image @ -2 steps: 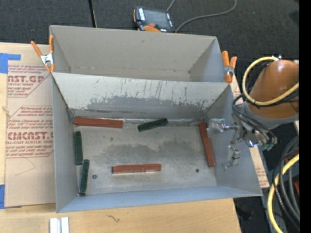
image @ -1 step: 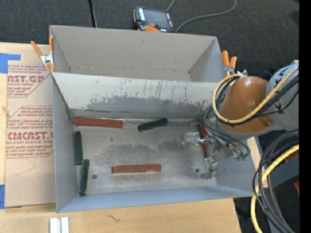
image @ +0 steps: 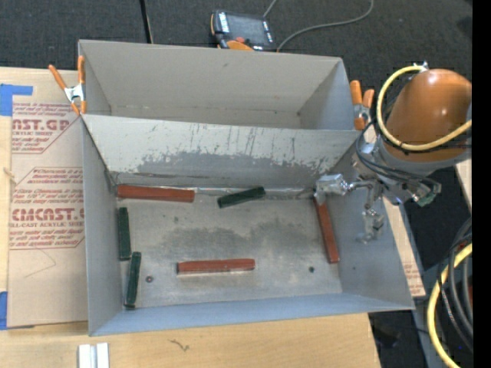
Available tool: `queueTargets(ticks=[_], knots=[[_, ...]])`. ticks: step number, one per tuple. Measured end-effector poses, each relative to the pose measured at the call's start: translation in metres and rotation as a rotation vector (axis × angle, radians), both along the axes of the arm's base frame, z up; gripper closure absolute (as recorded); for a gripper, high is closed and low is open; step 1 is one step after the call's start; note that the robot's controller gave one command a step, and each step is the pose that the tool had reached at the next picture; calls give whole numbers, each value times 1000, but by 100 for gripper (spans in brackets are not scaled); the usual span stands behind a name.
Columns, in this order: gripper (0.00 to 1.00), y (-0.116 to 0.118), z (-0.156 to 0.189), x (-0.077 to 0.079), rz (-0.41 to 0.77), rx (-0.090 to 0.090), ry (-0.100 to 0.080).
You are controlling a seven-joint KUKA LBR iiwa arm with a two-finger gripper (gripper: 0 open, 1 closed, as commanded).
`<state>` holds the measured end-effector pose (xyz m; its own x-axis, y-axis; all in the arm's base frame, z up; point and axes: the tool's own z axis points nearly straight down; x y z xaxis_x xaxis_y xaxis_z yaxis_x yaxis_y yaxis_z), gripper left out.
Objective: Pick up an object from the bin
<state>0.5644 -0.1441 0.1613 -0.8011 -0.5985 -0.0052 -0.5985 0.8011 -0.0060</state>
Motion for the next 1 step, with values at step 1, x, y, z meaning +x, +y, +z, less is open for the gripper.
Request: queueTargets(ticks=[1], knots=[[0,25,-92,5,485,12,6]])
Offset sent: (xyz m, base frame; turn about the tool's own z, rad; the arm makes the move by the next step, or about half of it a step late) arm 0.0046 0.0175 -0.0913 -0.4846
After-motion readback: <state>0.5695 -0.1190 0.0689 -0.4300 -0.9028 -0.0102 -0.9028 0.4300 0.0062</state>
